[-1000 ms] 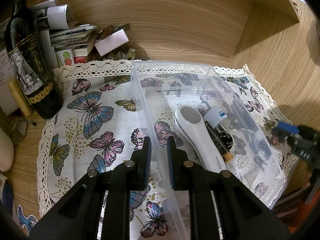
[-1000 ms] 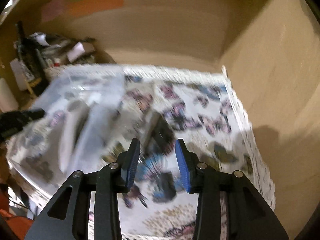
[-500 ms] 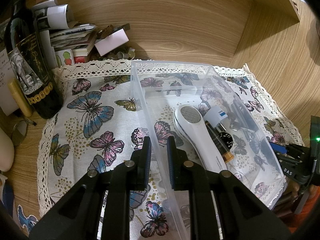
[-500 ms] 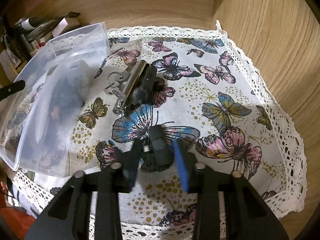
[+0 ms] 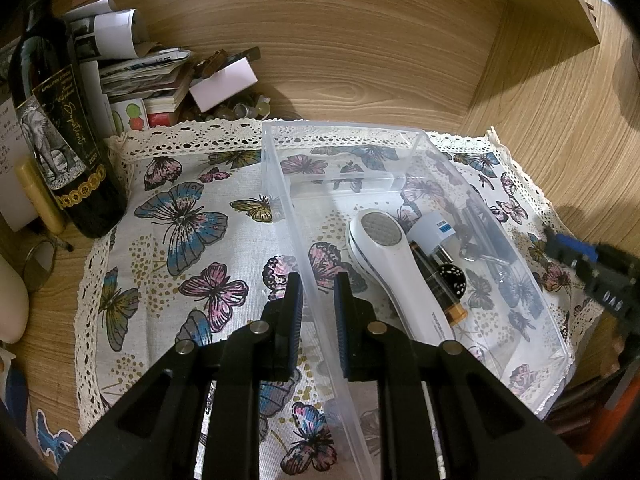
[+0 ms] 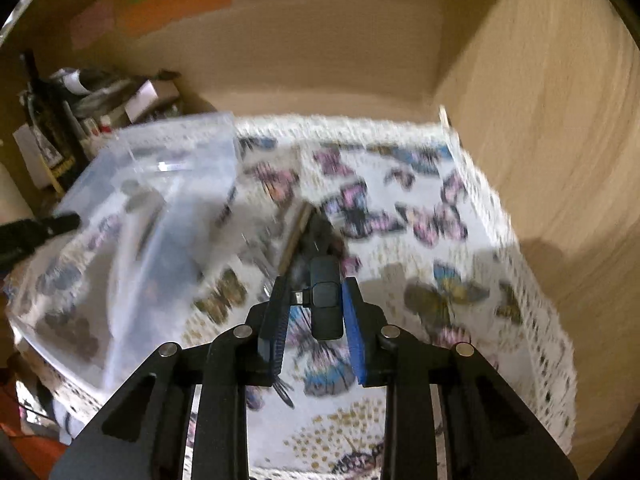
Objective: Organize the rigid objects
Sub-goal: 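Grasp the small black item beside the keys with the right tool, then lower the small black item into the box and open the right tool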
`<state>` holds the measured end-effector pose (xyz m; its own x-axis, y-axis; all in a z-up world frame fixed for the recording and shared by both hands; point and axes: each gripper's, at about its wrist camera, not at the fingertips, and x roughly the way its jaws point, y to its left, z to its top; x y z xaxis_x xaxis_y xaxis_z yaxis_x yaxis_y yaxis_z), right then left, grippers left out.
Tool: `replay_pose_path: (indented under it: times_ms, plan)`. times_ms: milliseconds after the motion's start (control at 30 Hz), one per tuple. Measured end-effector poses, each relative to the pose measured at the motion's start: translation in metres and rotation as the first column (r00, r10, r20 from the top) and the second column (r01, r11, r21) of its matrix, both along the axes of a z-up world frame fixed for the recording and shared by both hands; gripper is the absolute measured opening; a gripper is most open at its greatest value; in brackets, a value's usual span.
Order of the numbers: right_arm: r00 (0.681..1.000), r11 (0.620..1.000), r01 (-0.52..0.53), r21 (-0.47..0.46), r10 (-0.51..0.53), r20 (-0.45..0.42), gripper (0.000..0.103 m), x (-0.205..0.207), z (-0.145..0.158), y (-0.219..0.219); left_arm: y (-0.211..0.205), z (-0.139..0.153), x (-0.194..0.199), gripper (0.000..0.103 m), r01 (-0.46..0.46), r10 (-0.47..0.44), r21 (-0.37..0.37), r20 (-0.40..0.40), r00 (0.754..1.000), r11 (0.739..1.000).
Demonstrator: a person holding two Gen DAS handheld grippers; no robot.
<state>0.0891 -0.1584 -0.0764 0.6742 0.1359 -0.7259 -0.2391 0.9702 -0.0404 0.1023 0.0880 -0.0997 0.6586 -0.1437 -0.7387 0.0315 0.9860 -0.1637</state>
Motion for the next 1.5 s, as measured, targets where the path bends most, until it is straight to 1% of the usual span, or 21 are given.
replay_pose_path:
  times_ms: [200,433,567,767,933,1167,1333,1400,1500]
  plan:
    - [0.993,0.996,-0.084,0.007,0.084,0.079,0.024,0.010,0.026,0.028,0.001,0.000,0.000,0.014,0.000,0.000,0.001,0.001,1.000,1.000]
    - [0.974,0.980,-0.197,0.009,0.195,0.117,0.024,0.016,0.037,0.064,0.000,0.000,0.000,0.014,0.000,0.000,0.001,0.001,1.000,1.000]
    - [0.963,0.968,-0.249,0.000,0.248,0.102,0.024,0.018,0.032,0.082,0.001,0.000,0.000,0.014,0.003,-0.003,0.000,0.001,1.000,1.000]
    - [0.951,0.953,-0.304,-0.005,0.304,0.047,0.024,0.023,0.019,0.099,0.002,-0.001,0.000,0.014,0.003,-0.003,0.000,0.002,1.000,1.000]
    - [0.945,0.945,-0.326,-0.003,0.326,-0.013,0.024,0.027,0.007,0.105,0.001,-0.001,0.000,0.014,0.002,-0.002,0.001,0.001,1.000,1.000]
    - [0.935,0.937,-0.350,-0.008,0.349,-0.067,0.024,0.031,-0.005,0.112,0.001,-0.001,0.000,0.014,0.002,-0.002,0.001,0.001,1.000,1.000]
    - [0.933,0.935,-0.353,-0.003,0.352,-0.068,0.024,0.030,-0.005,0.112,0.001,-0.001,0.000,0.014,0.002,-0.002,0.001,0.001,1.000,1.000]
    - [0.936,0.938,-0.346,-0.003,0.346,-0.059,0.025,0.030,-0.005,0.113,0.002,-0.001,0.000,0.014,0.002,-0.002,0.001,0.001,1.000,1.000]
    - [0.942,0.942,-0.334,0.007,0.334,-0.035,0.030,0.028,0.001,0.109,0.002,-0.001,0.000,0.014,0.002,-0.002,0.003,0.002,1.000,1.000]
